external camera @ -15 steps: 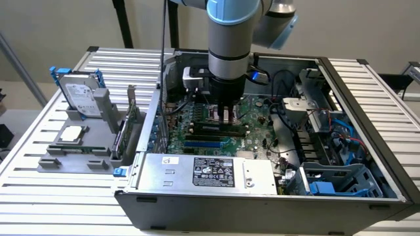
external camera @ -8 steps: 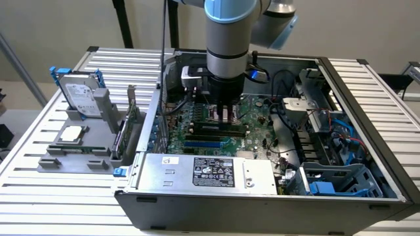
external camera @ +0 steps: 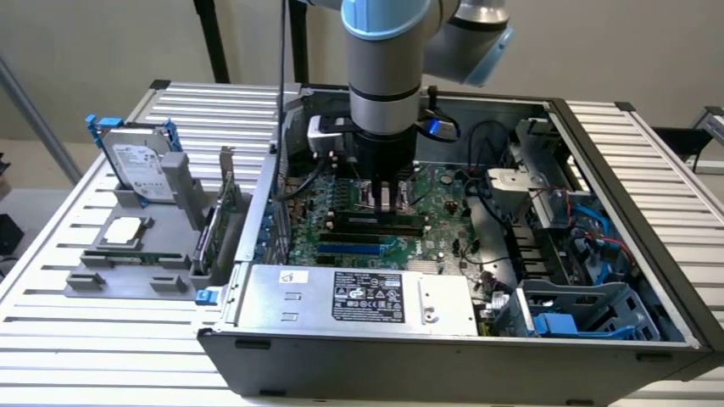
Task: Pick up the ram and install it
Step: 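Insert the ram into the slot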
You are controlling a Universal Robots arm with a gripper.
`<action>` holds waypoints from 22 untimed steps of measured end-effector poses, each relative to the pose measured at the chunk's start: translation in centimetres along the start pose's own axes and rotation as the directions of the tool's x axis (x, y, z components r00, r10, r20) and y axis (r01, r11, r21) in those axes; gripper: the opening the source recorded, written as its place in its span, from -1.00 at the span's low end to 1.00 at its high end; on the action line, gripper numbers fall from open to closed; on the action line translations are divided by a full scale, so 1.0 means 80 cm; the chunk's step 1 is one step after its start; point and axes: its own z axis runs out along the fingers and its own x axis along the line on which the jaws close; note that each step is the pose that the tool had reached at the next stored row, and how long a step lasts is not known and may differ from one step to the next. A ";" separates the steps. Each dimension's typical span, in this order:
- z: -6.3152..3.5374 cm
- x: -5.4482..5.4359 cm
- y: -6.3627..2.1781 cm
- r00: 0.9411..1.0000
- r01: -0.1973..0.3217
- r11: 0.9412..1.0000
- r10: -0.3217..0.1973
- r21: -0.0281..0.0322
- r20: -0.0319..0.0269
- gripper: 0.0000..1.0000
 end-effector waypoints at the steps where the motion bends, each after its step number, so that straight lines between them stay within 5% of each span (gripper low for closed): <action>1: 0.000 0.000 0.000 1.000 0.000 1.000 0.000 0.004 0.000 -0.73; 5: -0.001 0.000 0.004 1.000 0.000 1.000 0.000 0.020 -0.001 -0.73; 9: -0.001 0.000 0.008 1.000 0.000 1.000 0.000 0.028 0.000 -0.73; 22: 0.001 0.000 0.010 1.000 0.001 0.999 -0.001 0.036 0.000 -0.73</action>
